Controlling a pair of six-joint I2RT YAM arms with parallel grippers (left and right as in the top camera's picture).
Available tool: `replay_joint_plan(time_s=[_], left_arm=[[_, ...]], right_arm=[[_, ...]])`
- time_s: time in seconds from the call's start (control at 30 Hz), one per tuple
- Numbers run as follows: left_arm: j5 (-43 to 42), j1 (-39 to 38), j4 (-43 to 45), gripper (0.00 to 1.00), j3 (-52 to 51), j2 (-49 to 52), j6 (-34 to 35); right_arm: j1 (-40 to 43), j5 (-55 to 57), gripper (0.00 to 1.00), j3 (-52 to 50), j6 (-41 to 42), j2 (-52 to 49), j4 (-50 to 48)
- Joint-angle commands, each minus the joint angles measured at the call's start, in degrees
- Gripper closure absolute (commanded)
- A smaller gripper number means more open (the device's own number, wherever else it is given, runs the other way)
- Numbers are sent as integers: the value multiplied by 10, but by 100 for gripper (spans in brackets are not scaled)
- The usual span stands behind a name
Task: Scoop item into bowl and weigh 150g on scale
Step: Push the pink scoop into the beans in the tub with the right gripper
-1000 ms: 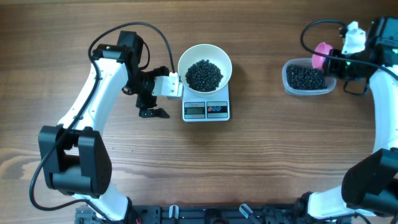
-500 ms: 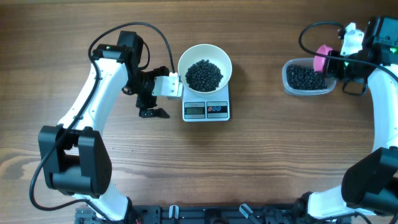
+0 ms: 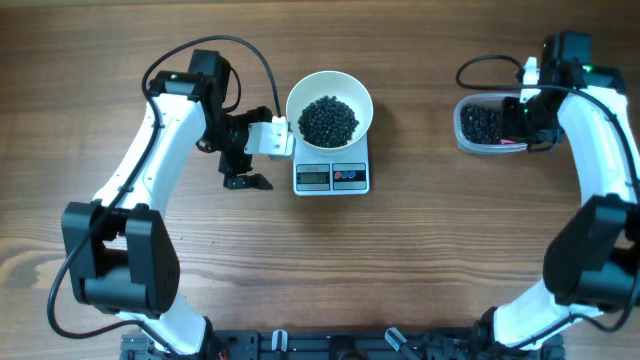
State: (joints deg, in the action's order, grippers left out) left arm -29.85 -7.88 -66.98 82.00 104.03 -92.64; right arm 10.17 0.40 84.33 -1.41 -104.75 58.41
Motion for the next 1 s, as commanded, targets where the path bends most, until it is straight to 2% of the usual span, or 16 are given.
replay_joint_plan(time_s=[0.0, 0.23, 0.4, 0.53, 0.6, 0.83, 0.97], left_arm=[[-1, -2, 0, 0, -4, 0, 1], [-1, -2, 0, 0, -4, 0, 1], [-1, -2, 0, 0, -4, 0, 1], [-1, -2, 0, 0, -4, 0, 1], [-1, -2, 0, 0, -4, 0, 1], [-1, -2, 0, 0, -4, 0, 1], [-1, -2, 0, 0, -4, 0, 1]], right_arm=[[0, -73, 96, 3, -19, -31, -10], [0, -96, 96, 3, -20, -31, -61], [0, -203, 96, 3, -7, -31, -32], [-1, -206, 96, 3, 33, -31, 5], [0, -197, 96, 3, 28, -31, 19], [0, -165, 96, 3, 42, -32, -95], [0, -188, 96, 3, 50, -32, -32]])
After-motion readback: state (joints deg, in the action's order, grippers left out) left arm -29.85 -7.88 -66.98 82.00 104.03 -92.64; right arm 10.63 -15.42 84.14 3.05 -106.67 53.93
